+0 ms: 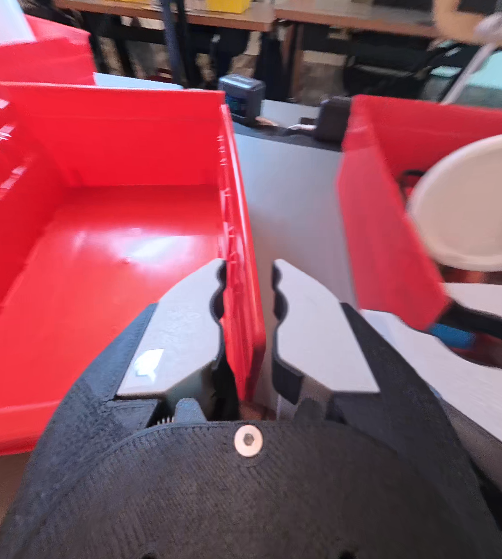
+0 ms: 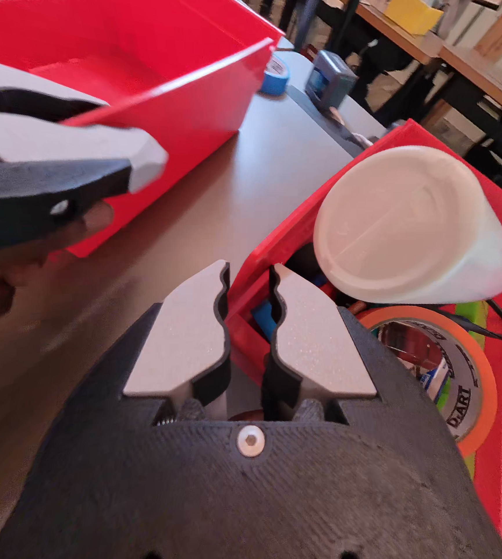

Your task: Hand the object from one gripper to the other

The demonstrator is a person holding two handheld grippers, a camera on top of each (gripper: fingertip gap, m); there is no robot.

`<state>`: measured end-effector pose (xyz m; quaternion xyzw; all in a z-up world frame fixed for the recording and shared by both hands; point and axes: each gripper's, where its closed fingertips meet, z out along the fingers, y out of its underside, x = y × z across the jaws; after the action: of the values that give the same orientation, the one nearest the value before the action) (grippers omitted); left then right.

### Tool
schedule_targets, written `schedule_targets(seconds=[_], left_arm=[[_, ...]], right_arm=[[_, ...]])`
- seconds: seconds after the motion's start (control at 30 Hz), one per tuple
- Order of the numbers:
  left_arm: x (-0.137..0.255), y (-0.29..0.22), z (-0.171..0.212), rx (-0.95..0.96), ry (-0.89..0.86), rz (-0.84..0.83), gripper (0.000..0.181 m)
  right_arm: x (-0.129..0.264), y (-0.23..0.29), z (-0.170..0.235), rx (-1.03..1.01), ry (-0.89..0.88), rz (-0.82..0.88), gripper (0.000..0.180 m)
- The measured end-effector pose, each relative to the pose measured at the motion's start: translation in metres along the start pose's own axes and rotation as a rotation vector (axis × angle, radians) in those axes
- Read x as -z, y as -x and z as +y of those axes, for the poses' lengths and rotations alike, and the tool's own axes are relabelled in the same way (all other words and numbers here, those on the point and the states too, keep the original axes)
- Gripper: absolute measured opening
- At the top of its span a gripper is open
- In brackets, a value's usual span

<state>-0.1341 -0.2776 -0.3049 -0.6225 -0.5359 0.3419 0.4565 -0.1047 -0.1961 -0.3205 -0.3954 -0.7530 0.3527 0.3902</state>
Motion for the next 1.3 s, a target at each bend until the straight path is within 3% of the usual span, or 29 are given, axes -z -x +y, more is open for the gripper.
schedule_targets(seconds=[0.03,0.17,0.33,0.43,0.5,0.6,0.63,0.87,1.0,1.3], left_arm=[[0.006,-0.003,-0.003,0.041,-0.009,0.069,0.042],[0.041,0.017,-0.027,0.077,-0.099,0.154,0.059],[0.074,0.039,-0.049,0.030,-0.238,0.179,0.060],[0.055,0.009,-0.024,-0.119,-0.131,0.262,0.060],[0.036,0.001,-0.007,-0.187,-0.059,0.222,0.059],[0.019,-0.007,0.008,-0.173,-0.016,0.207,0.025],[0.017,-0.010,0.004,-0.143,-0.047,0.206,0.022],[0.015,-0.063,0.006,-0.170,-0.025,0.242,0.021],[0.011,-0.090,0.009,-0.221,-0.025,0.198,0.021],[0.019,-0.182,0.018,-0.343,-0.025,0.355,0.027]], right_arm=[[-0.003,0.006,-0.004,-0.001,-0.011,-0.036,0.026],[-0.005,0.021,-0.012,-0.071,-0.045,-0.133,0.028],[0.007,0.017,-0.016,-0.122,-0.124,-0.106,0.031],[0.007,0.014,-0.016,-0.080,-0.123,-0.093,0.038],[0.005,0.019,-0.015,-0.034,-0.104,-0.097,0.029],[0.006,0.019,-0.014,0.045,-0.061,-0.040,0.020],[0.007,0.017,-0.013,0.069,-0.051,-0.010,0.018],[0.043,-0.023,0.021,0.096,0.011,0.185,0.008],[0.067,-0.052,0.046,0.015,0.024,0.213,0.007],[0.107,-0.066,0.071,0.002,0.015,0.282,0.006]])
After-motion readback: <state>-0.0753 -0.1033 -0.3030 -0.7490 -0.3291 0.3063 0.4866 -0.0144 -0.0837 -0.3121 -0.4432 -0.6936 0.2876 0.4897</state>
